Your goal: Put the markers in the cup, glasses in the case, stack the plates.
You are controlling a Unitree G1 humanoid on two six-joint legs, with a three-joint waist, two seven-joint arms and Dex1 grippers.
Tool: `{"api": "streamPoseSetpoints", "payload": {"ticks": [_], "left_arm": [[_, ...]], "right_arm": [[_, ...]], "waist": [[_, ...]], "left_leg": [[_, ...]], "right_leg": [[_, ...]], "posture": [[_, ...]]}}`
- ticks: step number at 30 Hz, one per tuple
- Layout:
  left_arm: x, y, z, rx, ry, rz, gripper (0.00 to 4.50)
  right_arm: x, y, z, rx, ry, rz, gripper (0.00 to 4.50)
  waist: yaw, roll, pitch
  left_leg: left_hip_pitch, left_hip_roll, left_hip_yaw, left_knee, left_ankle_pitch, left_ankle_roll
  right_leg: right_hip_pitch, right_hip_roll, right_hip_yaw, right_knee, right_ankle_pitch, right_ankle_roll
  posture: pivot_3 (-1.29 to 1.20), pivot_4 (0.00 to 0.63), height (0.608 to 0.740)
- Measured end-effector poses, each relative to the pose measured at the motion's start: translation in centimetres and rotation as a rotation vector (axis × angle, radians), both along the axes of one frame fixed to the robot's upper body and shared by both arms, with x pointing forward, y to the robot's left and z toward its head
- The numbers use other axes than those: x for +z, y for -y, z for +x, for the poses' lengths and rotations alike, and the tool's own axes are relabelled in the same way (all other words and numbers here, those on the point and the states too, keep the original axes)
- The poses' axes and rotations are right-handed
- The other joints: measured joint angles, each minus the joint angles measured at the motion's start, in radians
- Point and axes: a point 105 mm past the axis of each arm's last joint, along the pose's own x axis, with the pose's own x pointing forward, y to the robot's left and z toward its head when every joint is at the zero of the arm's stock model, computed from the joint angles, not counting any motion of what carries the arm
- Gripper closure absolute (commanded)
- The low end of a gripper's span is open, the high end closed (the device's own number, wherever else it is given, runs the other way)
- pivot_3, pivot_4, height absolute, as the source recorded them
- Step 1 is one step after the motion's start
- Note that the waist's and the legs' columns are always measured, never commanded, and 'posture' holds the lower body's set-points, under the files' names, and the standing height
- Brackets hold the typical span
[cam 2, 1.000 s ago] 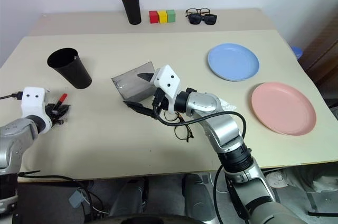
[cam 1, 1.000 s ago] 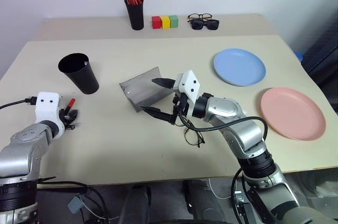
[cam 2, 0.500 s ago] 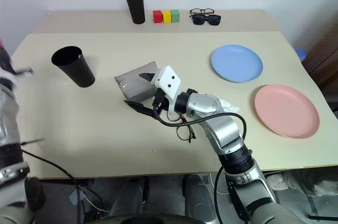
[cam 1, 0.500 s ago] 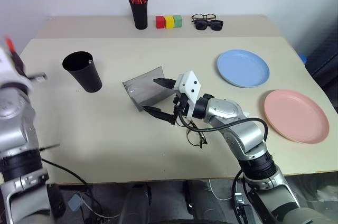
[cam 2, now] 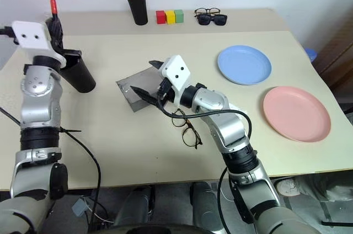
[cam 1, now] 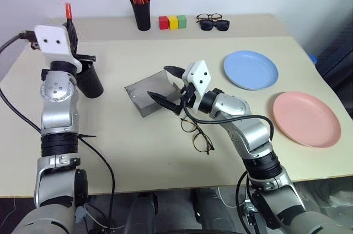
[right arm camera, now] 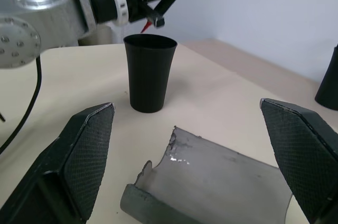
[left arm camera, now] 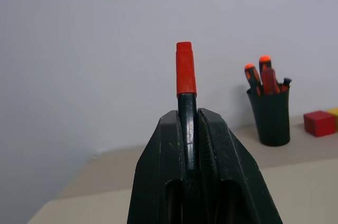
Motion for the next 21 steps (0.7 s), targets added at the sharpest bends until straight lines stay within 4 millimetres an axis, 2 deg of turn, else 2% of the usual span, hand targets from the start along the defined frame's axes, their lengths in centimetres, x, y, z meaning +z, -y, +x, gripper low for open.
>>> {"api": "streamPoseSetpoints", "payload": {"ticks": [4,9,13,17,21], "left_arm": [[-0.3,-0.4,-0.3,0.028,0.011,0.012,4.48],[-2.9,-1.3,-0.3,0.059,-0.063,0.006,4.48],[-3.0,-1.4,-0.4,0.076,-0.060,0.002,2.80],[-3.0,-1.5,-0.4,0.096,-0.054,0.003,0.75],[-2.9,-0.8,-0.4,0.058,-0.037,-0.031,0.75]], "right_arm": [[0.0,0.1,0.0,-0.012,0.001,-0.002,0.00],[0.2,0.1,-0.1,-0.013,0.011,0.002,0.00],[0.2,0.1,-0.1,-0.009,0.011,0.000,0.00],[0.2,0.1,-0.2,-0.005,0.011,-0.001,0.00],[0.1,0.1,-0.2,-0.002,0.009,-0.004,0.00]], "waist": [[0.000,0.000,0.000],[0.000,0.000,0.000],[0.002,0.000,0.000],[0.001,0.000,0.000],[0.001,0.000,0.000]], "left_leg": [[0.000,0.000,0.000,0.000,0.000,0.000],[0.000,0.000,0.000,0.000,0.000,0.000],[0.000,0.000,0.000,0.000,0.000,0.000],[0.000,0.000,0.000,0.000,0.000,0.000],[0.000,0.000,0.000,0.000,0.000,0.000]], "right_leg": [[0.000,0.000,0.000,0.000,0.000,0.000],[0.000,0.000,0.000,0.000,0.000,0.000],[0.000,0.000,0.000,0.000,0.000,0.000],[0.000,0.000,0.000,0.000,0.000,0.000],[0.000,0.000,0.000,0.000,0.000,0.000]], "posture": [[0.00,0.150,0.740],[0.00,0.150,0.740],[0.00,0.150,0.740],[0.00,0.150,0.740],[0.00,0.150,0.740]]}}
